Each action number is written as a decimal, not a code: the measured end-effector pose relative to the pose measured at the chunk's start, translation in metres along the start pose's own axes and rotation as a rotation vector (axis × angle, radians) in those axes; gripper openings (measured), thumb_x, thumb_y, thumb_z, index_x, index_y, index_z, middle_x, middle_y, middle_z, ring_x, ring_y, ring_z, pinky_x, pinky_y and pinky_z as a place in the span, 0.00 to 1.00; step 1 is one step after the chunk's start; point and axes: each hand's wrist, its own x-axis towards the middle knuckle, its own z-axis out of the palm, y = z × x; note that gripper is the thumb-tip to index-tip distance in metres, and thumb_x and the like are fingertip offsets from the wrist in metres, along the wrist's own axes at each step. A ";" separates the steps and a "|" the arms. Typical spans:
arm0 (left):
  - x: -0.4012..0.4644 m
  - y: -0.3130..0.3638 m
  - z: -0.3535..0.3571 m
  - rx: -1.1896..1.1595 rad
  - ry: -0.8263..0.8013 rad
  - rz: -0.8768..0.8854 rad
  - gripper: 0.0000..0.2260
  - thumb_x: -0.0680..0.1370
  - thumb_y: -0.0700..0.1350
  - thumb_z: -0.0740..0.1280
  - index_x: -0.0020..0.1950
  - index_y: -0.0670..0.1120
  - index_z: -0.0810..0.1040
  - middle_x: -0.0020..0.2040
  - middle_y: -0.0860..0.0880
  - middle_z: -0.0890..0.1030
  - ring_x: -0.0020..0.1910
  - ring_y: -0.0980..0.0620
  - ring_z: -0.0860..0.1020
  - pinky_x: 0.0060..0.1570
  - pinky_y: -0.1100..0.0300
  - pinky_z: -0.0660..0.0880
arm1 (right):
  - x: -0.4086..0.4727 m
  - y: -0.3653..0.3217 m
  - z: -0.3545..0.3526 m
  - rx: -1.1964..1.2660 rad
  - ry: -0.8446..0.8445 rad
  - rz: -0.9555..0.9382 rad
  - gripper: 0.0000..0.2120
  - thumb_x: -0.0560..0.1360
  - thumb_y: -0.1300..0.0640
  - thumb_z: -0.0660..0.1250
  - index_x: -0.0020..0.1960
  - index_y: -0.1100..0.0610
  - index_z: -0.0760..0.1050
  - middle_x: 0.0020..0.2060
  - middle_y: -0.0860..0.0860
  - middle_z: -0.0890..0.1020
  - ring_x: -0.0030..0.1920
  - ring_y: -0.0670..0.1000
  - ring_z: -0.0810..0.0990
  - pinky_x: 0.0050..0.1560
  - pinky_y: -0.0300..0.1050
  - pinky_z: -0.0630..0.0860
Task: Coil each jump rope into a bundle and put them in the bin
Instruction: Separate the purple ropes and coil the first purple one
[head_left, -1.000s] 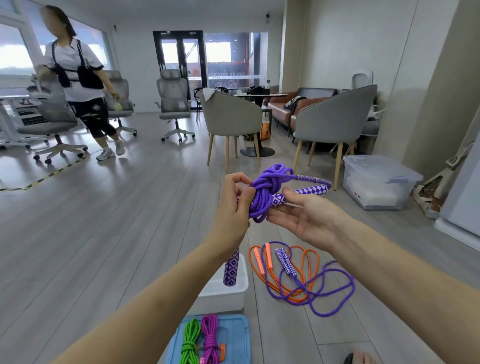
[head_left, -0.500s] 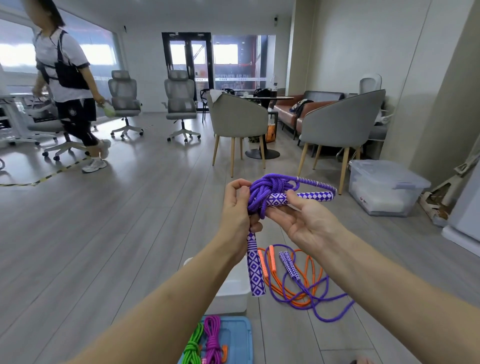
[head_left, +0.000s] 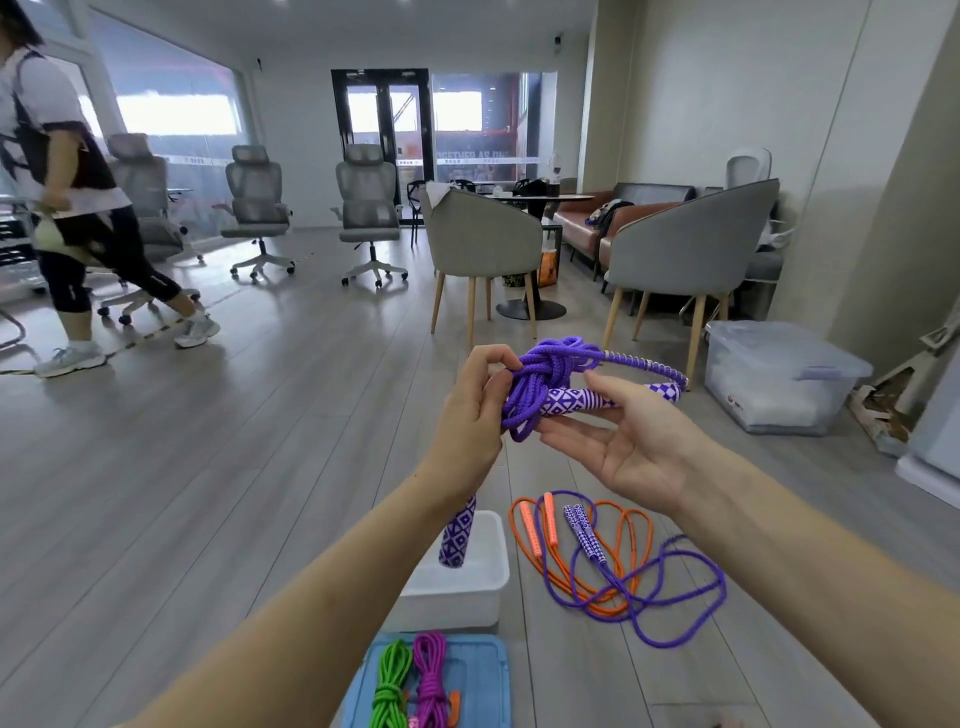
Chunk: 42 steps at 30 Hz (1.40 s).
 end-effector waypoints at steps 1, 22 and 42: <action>0.001 0.000 -0.002 0.023 -0.011 0.013 0.08 0.88 0.43 0.54 0.59 0.49 0.72 0.41 0.53 0.77 0.31 0.61 0.73 0.31 0.69 0.68 | -0.001 -0.001 -0.001 0.018 -0.004 0.015 0.13 0.80 0.54 0.69 0.56 0.64 0.78 0.51 0.71 0.84 0.50 0.68 0.86 0.48 0.58 0.85; 0.010 0.000 0.002 -0.929 0.112 -0.396 0.07 0.86 0.42 0.58 0.52 0.50 0.73 0.32 0.49 0.69 0.22 0.57 0.61 0.18 0.67 0.60 | -0.003 0.014 0.015 0.232 -0.135 -0.108 0.11 0.81 0.63 0.65 0.62 0.67 0.76 0.51 0.73 0.82 0.52 0.71 0.85 0.55 0.63 0.81; 0.014 -0.006 0.005 0.123 0.037 0.209 0.21 0.81 0.53 0.69 0.72 0.48 0.72 0.66 0.51 0.77 0.63 0.54 0.77 0.63 0.60 0.74 | -0.004 0.003 0.015 0.402 -0.140 -0.163 0.13 0.81 0.60 0.66 0.61 0.67 0.78 0.54 0.69 0.84 0.54 0.65 0.86 0.50 0.54 0.85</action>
